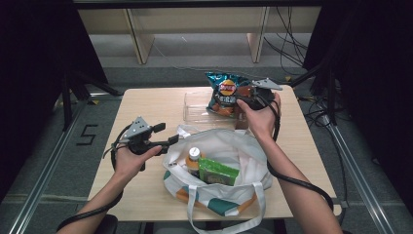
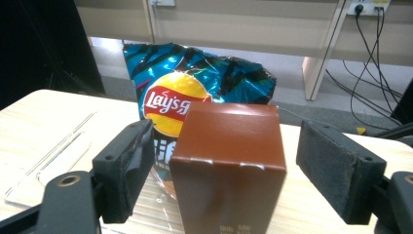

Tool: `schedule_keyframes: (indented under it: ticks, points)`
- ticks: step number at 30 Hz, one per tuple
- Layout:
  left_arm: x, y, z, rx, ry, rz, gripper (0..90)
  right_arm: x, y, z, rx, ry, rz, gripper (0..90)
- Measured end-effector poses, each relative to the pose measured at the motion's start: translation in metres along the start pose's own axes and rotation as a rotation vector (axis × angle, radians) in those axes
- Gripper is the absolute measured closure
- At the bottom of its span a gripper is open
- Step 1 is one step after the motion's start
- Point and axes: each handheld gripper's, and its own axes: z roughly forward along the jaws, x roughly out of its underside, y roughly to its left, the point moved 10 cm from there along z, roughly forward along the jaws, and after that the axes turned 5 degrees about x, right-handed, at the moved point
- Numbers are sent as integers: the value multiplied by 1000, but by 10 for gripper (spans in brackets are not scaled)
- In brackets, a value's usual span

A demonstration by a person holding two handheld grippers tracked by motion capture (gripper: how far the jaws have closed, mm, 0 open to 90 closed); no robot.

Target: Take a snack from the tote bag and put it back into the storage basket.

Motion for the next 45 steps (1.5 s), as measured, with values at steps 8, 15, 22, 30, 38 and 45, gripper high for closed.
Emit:
schedule_keyframes:
  ticks: [8,15,22,30,38,45]
  points:
    - [0,0,0,-2,3,1,264,1,-3,-17,-33,-4,-15,252]
    - [0,0,0,-2,2,2,264,7,-2,-32,-59,2,-14,270]
    - [2,-1,1,4,1,0,264,16,4,-47,-109,15,-12,289]
    - [2,-1,1,2,9,2,264,18,10,-64,-170,-6,-36,344]
    - [3,-1,1,3,8,3,264,24,16,-82,-225,-9,-58,401]
    - [3,-1,2,3,13,1,264,30,19,-98,-277,-10,-68,434]
